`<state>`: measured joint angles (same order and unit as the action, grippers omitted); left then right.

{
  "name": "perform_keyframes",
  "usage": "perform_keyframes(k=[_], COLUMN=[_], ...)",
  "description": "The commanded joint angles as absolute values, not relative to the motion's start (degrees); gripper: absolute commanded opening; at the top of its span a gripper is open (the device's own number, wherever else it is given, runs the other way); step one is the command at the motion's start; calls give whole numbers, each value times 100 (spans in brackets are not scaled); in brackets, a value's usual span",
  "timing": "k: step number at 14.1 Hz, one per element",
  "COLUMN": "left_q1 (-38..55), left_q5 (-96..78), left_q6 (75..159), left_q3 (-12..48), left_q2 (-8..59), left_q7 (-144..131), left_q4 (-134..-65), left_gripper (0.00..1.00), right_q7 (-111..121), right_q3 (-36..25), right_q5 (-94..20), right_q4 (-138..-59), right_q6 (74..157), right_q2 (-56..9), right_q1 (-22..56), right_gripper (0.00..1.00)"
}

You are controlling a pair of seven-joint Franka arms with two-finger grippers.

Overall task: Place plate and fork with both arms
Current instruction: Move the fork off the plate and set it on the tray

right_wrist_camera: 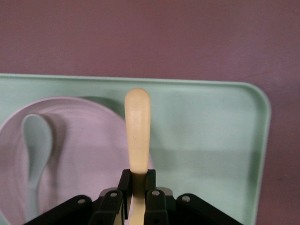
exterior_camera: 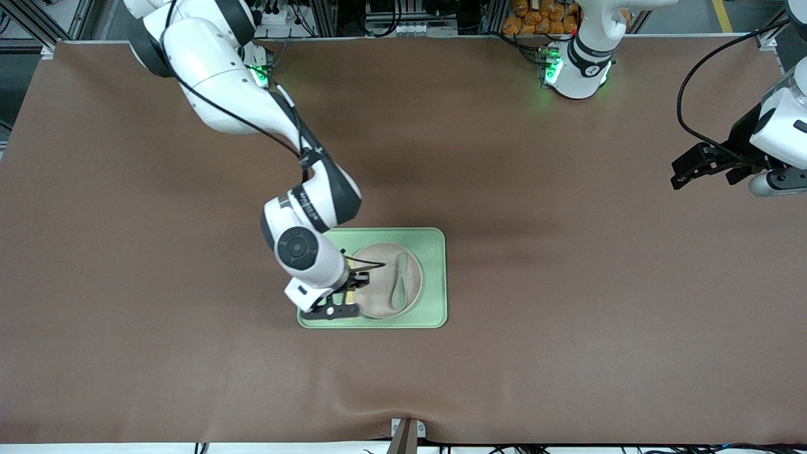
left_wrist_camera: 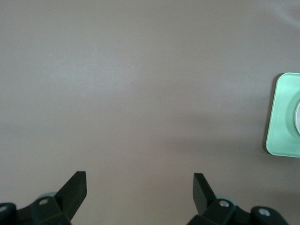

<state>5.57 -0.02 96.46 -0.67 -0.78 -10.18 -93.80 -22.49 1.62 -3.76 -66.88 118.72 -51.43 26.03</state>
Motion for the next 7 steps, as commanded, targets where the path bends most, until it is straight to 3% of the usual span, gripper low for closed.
perform_keyframes(k=[1, 7], left_q1=[483, 483], left_q5=[-97, -97], left_q6=[9624, 9624], left_q3=[-35, -35], left_q2=[-255, -237], left_q7=[-888, -896], left_q4=[-9536, -9545], left_gripper=[100, 100], right_q7=[-1873, -1837], right_q3=[264, 281], right_q5=[-483, -439], right_q4=[-7249, -8445], right_q6=[11803, 12892], right_q2=[-4826, -4553], right_q1=[2260, 2197], right_gripper=[0, 0])
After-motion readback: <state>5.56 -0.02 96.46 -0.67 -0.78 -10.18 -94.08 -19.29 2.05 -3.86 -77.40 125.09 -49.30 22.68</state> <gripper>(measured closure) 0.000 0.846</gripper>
